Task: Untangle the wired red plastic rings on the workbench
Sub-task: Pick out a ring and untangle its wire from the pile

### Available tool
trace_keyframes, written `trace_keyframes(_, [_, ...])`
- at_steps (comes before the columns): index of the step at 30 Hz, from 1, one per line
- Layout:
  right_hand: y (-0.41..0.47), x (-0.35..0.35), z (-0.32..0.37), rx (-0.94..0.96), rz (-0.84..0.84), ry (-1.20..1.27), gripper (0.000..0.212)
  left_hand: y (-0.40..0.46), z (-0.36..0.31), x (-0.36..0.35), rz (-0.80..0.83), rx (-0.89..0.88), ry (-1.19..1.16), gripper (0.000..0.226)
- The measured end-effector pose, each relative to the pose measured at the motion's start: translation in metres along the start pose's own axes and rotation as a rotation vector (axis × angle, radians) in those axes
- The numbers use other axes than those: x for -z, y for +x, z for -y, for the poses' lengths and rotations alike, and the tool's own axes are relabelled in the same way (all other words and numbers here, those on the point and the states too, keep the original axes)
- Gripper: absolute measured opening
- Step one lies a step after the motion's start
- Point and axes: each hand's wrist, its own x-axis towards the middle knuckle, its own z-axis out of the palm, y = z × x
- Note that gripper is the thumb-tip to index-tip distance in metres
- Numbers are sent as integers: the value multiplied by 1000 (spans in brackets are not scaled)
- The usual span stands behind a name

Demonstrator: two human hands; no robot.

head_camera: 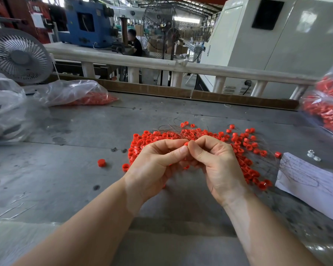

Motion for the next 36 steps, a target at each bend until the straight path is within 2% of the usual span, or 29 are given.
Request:
trace_keyframes(9, [-1, 2, 2, -15, 23, 14, 17, -3, -1, -3, -2, -53, 53, 8])
trace_keyframes(15, [-1, 0, 1, -94, -10, 112, 18, -1, 3, -2, -71, -120, 169, 33])
trace_keyframes(19, [2, 2, 1, -189, -19, 243, 18, 0, 5, -2, -39, -177, 192, 26])
trace_keyframes(24, [1, -1, 2, -217, 50, 359, 19, 1, 5, -1, -58, -250, 217, 18])
trace_keyframes(32, [0, -6, -1, -166, 100, 254, 29, -1, 6, -3, -88, -355, 299, 19])
trace_keyframes(36, [0, -7, -1, -144, 101, 283, 28, -1, 8, -4, -115, -389, 336, 24])
